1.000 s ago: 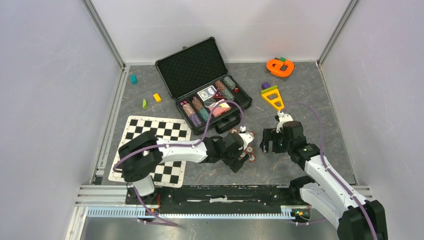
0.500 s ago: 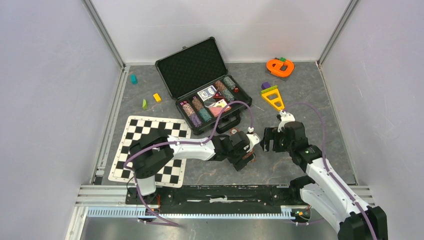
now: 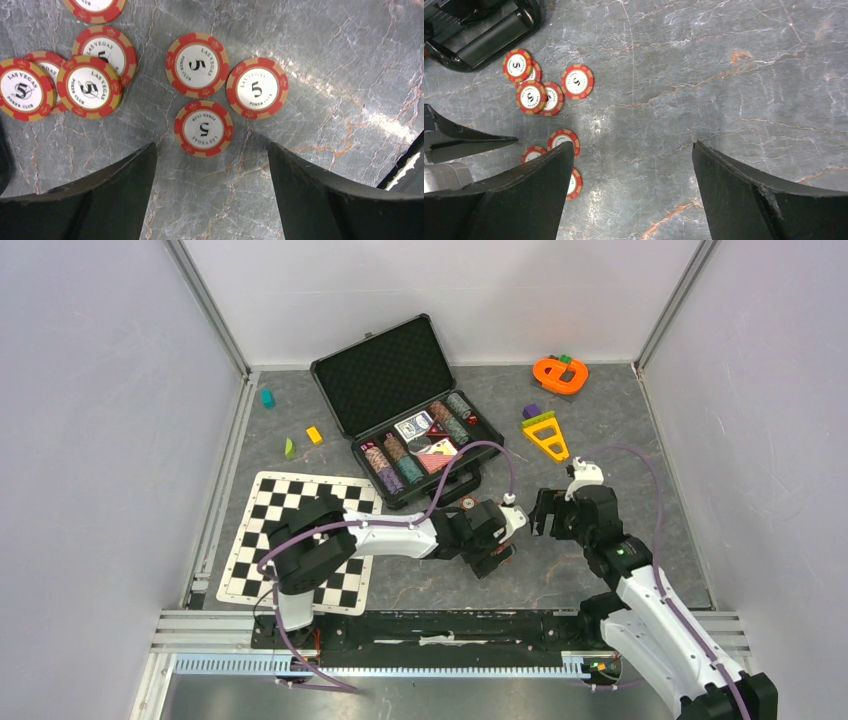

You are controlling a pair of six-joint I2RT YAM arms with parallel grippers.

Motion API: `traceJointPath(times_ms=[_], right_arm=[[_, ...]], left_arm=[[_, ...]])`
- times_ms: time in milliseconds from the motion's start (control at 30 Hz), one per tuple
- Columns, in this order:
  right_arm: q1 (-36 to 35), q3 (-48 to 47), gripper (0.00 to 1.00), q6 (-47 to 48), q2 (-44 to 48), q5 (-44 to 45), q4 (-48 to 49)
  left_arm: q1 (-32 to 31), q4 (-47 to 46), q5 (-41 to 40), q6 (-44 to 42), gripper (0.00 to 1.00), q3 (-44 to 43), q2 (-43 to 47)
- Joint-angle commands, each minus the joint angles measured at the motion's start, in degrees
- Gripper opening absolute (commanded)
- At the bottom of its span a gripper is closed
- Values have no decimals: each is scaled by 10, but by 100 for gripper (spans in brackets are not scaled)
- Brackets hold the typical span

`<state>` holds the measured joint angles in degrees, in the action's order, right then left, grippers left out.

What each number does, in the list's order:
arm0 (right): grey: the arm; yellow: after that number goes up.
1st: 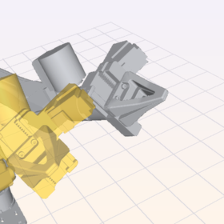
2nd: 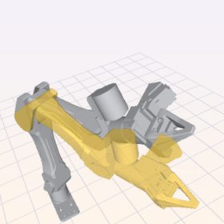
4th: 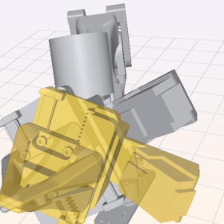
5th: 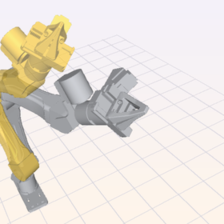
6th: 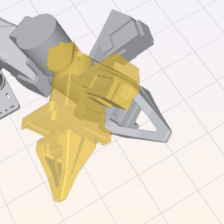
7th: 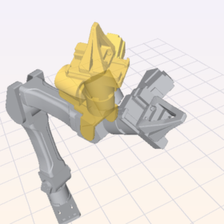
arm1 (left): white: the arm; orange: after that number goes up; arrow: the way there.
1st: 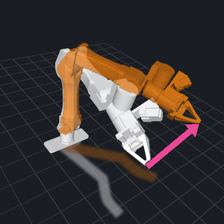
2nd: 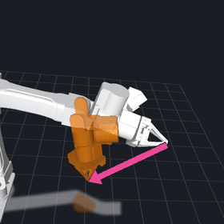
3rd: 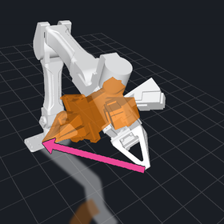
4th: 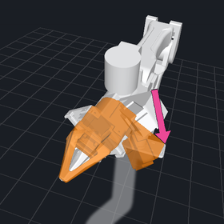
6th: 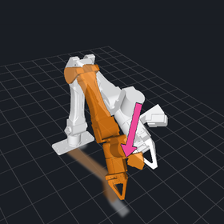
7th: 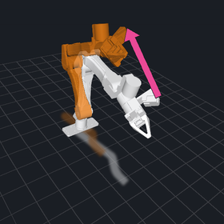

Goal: Pack up texas hold em set

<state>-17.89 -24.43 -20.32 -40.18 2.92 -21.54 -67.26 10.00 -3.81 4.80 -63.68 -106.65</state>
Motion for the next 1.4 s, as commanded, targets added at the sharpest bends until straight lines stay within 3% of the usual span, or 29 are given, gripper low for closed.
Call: traceJointPath(times_ms=[0, 133, 300, 800, 1367], right_arm=[[-1, -8, 94, -10, 18, 32, 10], [-1, -3, 94, -14, 23, 28, 10], [-1, 0, 94, -15, 24, 24, 14], [-1, -3, 93, -16, 34, 18, 10], [-1, -3, 93, -18, 44, 16, 7]], left_arm=[[-2, 3, 18, -23, 87, -27, -23], [-2, 23, 18, -28, 85, -54, -43], [-2, 62, 3, -27, 75, -85, -64], [6, 129, 15, -26, 58, -83, -47], [7, 117, 17, -12, 44, -93, -44]])
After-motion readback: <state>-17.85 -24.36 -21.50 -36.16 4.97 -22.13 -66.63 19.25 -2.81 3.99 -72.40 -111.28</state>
